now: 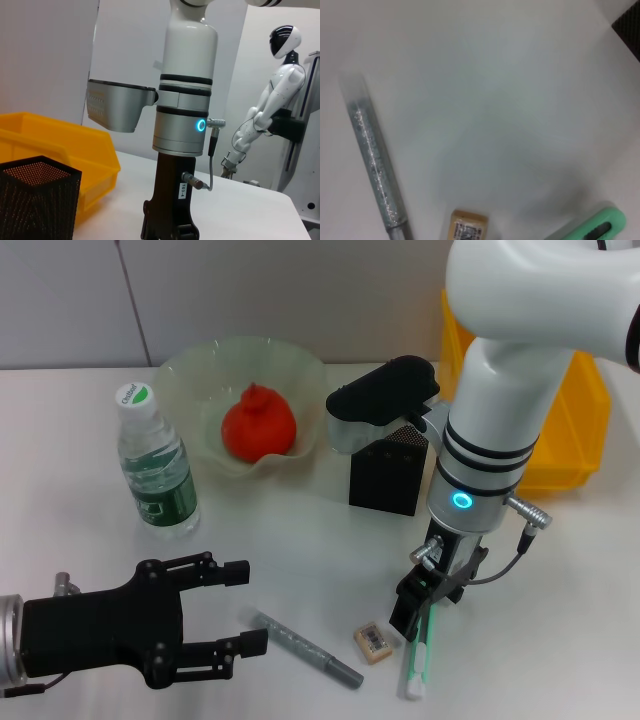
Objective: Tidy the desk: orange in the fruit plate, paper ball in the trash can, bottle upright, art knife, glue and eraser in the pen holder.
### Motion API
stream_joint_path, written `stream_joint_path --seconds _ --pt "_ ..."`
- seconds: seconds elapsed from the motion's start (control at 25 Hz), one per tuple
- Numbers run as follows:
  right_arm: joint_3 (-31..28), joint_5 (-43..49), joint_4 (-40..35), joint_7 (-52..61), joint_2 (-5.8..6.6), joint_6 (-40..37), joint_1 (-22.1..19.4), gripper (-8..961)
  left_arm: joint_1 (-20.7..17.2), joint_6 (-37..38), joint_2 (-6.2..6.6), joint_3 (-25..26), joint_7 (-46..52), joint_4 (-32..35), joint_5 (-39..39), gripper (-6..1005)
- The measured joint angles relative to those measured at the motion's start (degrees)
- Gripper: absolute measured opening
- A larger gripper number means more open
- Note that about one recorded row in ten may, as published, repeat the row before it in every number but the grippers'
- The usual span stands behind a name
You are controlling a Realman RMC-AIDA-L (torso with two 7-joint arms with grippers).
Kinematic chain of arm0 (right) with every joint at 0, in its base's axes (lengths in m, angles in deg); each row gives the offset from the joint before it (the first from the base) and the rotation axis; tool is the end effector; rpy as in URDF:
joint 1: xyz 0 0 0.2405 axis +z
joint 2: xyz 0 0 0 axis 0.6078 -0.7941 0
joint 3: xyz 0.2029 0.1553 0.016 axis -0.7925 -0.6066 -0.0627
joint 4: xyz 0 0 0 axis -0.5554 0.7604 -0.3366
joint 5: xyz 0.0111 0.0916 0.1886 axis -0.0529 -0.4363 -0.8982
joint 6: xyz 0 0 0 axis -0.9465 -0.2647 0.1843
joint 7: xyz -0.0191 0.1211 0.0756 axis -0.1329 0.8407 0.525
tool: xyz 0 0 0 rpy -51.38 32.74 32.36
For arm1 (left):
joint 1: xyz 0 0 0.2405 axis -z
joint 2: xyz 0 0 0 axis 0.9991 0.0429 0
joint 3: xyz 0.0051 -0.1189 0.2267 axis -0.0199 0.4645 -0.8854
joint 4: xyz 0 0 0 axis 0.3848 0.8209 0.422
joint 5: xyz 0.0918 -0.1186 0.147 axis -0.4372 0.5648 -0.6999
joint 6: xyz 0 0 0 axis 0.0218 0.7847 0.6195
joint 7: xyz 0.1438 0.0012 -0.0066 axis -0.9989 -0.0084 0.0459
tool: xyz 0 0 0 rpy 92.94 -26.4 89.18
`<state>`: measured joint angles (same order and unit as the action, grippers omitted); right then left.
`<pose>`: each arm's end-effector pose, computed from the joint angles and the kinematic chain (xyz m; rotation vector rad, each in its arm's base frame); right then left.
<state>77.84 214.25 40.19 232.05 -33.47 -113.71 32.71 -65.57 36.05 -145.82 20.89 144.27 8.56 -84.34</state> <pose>0.1305 0.3771 -0.0969 -2.4487 1.1822 -0.9891 -0.2764 0.2660 0.0001 -2.8337 -0.4157 -0.9080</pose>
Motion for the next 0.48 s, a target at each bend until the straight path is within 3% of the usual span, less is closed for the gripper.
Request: stream_joint_path --seconds 0.48 --pt "0.2 -0.5 0.0 -0.1 0.0 0.4 0.0 716 0.0 0.0 0.0 -0.1 0.0 0.0 0.0 778"
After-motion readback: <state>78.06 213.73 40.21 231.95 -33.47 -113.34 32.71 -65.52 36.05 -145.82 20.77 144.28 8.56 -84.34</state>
